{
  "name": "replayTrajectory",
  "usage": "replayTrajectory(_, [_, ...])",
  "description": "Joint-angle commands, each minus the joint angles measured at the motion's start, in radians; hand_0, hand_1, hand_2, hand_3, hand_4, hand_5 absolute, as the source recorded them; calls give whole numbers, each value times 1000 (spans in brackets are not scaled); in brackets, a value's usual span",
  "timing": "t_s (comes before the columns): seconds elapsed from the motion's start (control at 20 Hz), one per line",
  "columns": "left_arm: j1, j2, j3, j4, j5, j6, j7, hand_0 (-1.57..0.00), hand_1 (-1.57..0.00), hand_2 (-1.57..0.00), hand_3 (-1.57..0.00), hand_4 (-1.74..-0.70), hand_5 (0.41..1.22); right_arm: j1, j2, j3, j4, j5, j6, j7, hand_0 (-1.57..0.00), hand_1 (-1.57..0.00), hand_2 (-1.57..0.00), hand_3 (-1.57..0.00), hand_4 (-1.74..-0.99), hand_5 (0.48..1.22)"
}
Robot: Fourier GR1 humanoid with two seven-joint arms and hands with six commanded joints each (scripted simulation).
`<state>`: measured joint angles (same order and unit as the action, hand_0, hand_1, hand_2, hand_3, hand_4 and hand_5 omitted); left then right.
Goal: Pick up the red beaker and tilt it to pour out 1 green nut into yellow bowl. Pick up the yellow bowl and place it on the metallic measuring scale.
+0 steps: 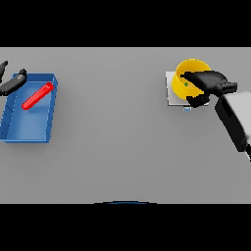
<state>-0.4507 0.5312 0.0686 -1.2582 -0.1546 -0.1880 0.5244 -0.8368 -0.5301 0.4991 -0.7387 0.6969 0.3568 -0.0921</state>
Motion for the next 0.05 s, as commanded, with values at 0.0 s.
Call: replayTrajectory(0.0, [11,2,5,-8,5,0,0,1,1,1,1,-833,760,0,-2,-3,0,-4,2,-1,-64,-63,-50,-42,-1390,779])
